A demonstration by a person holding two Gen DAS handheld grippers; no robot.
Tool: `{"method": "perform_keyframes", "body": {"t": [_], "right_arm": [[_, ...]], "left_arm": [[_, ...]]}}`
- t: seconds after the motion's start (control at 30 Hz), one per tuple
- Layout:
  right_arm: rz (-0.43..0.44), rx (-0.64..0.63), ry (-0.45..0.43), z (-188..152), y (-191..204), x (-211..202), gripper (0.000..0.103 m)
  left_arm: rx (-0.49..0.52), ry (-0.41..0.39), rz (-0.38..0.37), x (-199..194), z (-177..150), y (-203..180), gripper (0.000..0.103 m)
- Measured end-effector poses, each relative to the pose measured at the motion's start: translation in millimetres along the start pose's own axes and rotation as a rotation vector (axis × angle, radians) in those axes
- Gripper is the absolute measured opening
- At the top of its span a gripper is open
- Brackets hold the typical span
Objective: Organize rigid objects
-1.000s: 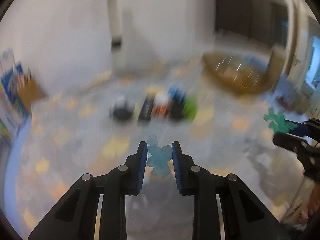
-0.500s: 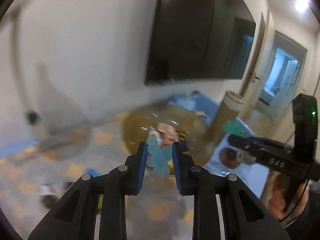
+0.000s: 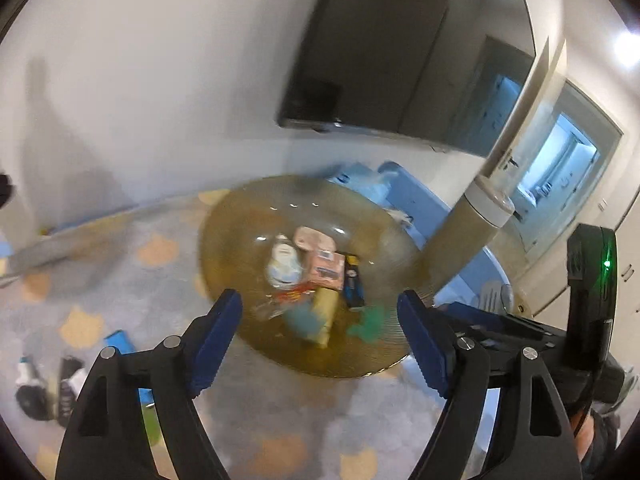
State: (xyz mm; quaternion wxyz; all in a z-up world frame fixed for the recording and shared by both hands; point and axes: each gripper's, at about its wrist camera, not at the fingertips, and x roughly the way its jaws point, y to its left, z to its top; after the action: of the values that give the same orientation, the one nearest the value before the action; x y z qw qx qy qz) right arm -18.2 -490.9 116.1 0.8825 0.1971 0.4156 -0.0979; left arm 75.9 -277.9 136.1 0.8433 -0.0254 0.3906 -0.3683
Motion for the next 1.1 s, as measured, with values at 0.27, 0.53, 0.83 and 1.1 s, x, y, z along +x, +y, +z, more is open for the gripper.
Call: {"method": "perform_keyframes", "body": {"t": [0.27,0.53,0.83,1.1], "right_arm": [[0.071,0.050,-0.043,-13.5,1.2,-42.2,0.052],[0.172,-0.144,-0.078,-53.1,92.2,-69.6,0.064],[0.177,-0.259,0.082,-147.7,148.7,19.9,0.064],[0.112,-0.328,0.065,-170.3,154.0,55.9,0.064]], "left_arm": [[-0.049,-0.136,0.080,-97.4,-15.4,32.3,0.079],[-0.030,-0.258,0.221,-197.6,-55.5,50.3,0.079],[-0.083,-0.088,0.599,-162.2,-166.2,131.8,0.079],[-0.154,-0.042,0.610,-142.3,-201.9,166.5,0.081]]}}
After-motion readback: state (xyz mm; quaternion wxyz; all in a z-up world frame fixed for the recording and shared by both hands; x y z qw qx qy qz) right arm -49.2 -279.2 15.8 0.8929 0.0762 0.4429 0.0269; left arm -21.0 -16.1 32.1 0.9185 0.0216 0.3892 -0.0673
